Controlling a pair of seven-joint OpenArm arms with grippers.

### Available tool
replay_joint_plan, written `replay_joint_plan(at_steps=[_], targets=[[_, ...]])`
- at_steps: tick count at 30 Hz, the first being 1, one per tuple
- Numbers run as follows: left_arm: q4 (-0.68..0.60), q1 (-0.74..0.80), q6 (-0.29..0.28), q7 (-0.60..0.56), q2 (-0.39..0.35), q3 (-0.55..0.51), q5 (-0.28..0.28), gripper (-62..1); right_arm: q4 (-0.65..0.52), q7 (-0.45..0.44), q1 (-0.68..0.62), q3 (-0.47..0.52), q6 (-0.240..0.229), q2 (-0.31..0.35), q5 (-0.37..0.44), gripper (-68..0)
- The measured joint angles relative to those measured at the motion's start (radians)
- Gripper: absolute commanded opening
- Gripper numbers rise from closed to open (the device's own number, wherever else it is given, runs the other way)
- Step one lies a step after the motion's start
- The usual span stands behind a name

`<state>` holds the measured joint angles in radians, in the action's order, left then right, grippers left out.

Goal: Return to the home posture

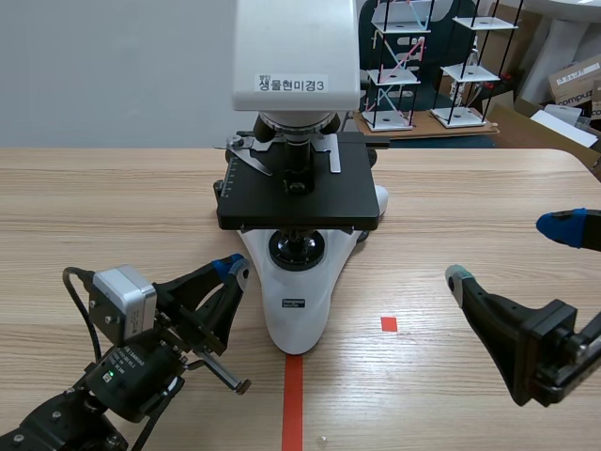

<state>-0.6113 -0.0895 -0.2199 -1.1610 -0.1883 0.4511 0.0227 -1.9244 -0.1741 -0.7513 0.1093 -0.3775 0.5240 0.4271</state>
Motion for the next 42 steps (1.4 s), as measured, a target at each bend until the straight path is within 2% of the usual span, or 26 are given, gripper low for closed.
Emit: replay_joint_plan(at_steps=[15,22,29,32,37,42], targets=[[0.0,0.0,0.0,0.002,0.0,0.0,0.0,-55.8,0.0,0.018,0.0,0.0,0.0,0.0,0.0,-4.2],[0.0,0.0,0.0,0.087,0.0,0.0,0.0,-55.8,0.0,0.018,0.0,0.0,0.0,0.0,0.0,-4.2],[0.0,0.0,0.0,0.094,0.0,0.0,0.0,-53.9,0.0,0.014,0.0,0.0,0.0,0.0,0.0,-4.2],[0.0,0.0,0.0,0.083,0.0,0.0,0.0,-48.0,0.0,0.014,0.0,0.0,0.0,0.0,0.0,-4.2],[-0.001,0.003,0.0,0.042,-0.007,0.0,0.002,-31.1,0.0,0.014,0.0,0.0,0.0,0.0,0.0,-4.2],[-0.062,0.051,0.0,0.045,-0.066,0.0,0.002,-17.1,0.0,0.014,0.0,0.0,0.0,0.0,0.0,-4.2]])
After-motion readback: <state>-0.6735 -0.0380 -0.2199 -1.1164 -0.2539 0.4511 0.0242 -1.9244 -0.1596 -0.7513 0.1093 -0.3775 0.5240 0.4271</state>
